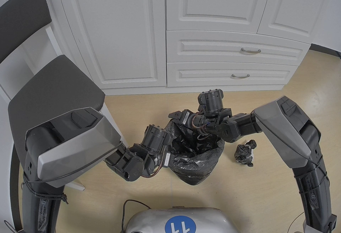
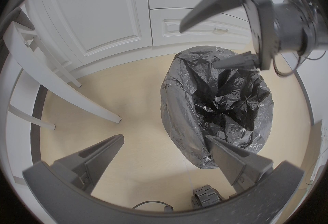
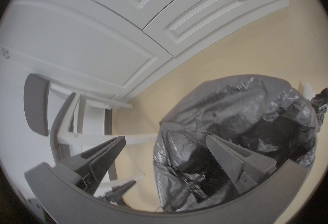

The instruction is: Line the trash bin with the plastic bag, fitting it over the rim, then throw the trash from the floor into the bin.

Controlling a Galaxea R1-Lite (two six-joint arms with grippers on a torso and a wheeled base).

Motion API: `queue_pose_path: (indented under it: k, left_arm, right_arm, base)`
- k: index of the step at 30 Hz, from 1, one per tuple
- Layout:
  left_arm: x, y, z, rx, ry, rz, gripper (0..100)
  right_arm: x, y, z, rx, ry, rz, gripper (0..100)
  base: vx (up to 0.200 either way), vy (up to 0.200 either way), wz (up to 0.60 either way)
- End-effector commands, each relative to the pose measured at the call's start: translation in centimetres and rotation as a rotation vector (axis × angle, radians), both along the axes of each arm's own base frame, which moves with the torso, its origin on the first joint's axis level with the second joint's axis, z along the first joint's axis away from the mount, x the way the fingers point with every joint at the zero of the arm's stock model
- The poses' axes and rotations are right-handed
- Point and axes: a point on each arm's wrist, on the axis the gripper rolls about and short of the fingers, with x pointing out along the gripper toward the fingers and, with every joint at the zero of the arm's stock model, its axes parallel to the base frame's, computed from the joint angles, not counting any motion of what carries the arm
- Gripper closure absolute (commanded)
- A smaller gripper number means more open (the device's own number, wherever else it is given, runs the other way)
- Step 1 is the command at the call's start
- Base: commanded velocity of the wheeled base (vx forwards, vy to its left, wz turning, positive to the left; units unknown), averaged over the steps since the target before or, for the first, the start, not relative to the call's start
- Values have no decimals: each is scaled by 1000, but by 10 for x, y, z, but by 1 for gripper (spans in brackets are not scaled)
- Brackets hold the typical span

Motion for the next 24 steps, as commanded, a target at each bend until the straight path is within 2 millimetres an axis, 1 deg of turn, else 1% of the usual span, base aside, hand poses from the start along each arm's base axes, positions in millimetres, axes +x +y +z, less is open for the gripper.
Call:
queue_pose_path:
  k: [1, 3, 6, 12, 18, 22, 24]
  left_arm:
    - [0, 0, 0, 0, -3, -1, 0]
    - [0, 0, 0, 3, -2, -2, 0]
    - [0, 0, -1, 1, -1, -1, 0]
    - [0, -1, 0, 0, -3, -1, 0]
    - [-1, -1, 0, -1, -2, 3, 0]
    - [-1, -2, 1, -4, -6, -1, 0]
    - [-3, -6, -2, -16, -15, -12, 0]
  right_arm:
    - [18, 8, -25, 45, 23, -34, 0]
    - [22, 4, -23, 55, 11, -47, 0]
    - [26, 5, -16, 90, -9, -85, 0]
    - [31, 6, -15, 160, -78, -123, 0]
    - [31, 4, -12, 214, -120, -133, 0]
    - [28, 2, -14, 225, -138, -136, 0]
    - [23, -1, -9, 216, -139, -132, 0]
  base:
    - [0, 0, 0]
    - [0, 0, 0]
    - [0, 0, 0]
    - [0, 0, 0]
    - [0, 0, 0]
    - [0, 0, 0]
    - [0, 0, 0]
